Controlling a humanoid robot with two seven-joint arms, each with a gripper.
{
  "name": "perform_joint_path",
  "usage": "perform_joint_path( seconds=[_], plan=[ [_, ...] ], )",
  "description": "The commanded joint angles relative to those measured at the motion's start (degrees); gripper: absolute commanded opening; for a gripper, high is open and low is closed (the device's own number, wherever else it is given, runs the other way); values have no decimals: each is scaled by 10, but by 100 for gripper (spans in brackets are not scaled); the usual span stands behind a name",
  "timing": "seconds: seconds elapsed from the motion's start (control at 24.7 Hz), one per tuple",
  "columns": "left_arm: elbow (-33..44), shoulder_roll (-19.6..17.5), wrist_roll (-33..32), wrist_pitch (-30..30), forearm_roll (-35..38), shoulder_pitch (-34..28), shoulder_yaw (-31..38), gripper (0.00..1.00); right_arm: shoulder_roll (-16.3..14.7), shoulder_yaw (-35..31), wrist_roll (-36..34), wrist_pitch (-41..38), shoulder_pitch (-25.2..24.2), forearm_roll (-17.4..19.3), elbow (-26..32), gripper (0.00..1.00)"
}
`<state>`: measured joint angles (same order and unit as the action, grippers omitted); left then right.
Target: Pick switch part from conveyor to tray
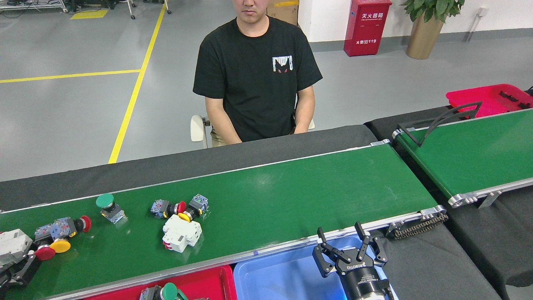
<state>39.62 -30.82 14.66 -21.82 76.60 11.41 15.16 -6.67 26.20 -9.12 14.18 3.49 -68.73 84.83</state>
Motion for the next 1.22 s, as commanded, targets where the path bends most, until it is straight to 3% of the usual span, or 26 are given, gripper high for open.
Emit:
perform_joint_path(
  seconds=[0.0,0.04,0.2,0.41,0.53,0.69,0.77,0.89,1.09,1.18],
  plan=[
    [1,0,3,12,-3,6,-9,43,-4,-4,2,-2,7,1,4,99],
    [5,1,8,9,-5,6,-9,26,-3,-4,2,-2,6,1,4,99],
    [84,30,41,-52,-5,-26,-8,13,-3,-15,2,-1,3,1,3,99],
    [310,53,39,-72,-6,-147,-8,13,-2,-33,3,0,2,1,3,99],
    [439,88,26,-71,1,-206,-25,14,0,-46,3,0,5,1,3,99],
    [527,125,-8,-70,6,-220,-80,14,0,-69,9,0,6,2,3,99],
    [581,139,-18,-67,23,-235,-139,14,0,-91,11,0,6,2,3,99],
    [607,171,-32,-66,71,-232,-196,16,-1,-113,13,0,7,2,3,99],
    [608,284,-52,-67,206,-221,-259,19,-12,-122,19,0,14,1,9,99],
    [611,313,-53,-68,243,-226,-276,20,-14,-130,20,0,14,1,13,99]
  ],
)
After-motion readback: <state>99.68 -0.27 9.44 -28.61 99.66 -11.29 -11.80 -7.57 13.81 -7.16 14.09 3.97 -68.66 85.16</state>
